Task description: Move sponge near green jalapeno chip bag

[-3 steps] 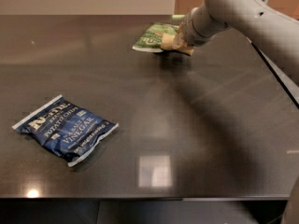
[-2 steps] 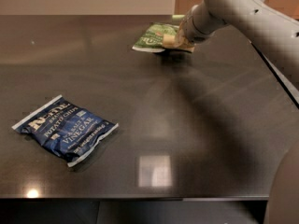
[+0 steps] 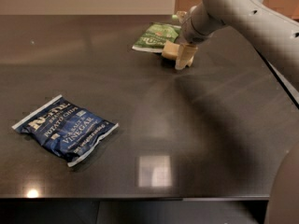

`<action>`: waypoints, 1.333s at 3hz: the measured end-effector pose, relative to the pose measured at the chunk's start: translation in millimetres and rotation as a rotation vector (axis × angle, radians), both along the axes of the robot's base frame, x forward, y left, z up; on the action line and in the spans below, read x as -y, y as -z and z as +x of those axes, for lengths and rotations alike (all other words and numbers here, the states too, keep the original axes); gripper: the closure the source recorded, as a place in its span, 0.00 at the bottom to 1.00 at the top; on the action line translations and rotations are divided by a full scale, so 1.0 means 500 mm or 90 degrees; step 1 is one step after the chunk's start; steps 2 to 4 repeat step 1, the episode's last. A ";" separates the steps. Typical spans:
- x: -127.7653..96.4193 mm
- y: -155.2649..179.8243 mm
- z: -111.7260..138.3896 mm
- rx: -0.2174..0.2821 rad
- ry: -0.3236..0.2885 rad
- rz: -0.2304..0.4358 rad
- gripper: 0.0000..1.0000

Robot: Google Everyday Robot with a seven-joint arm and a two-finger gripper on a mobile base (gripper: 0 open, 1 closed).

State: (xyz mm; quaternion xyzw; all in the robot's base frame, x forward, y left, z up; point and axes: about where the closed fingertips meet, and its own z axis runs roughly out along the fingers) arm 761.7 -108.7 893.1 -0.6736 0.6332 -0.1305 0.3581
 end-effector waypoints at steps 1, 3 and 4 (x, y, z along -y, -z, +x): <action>0.000 0.000 0.000 0.000 0.000 0.000 0.00; 0.000 0.000 0.000 0.000 0.000 0.000 0.00; 0.000 0.000 0.000 0.000 0.000 0.000 0.00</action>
Offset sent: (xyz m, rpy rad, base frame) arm 0.0000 0.0000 0.0000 0.0000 0.0000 0.0000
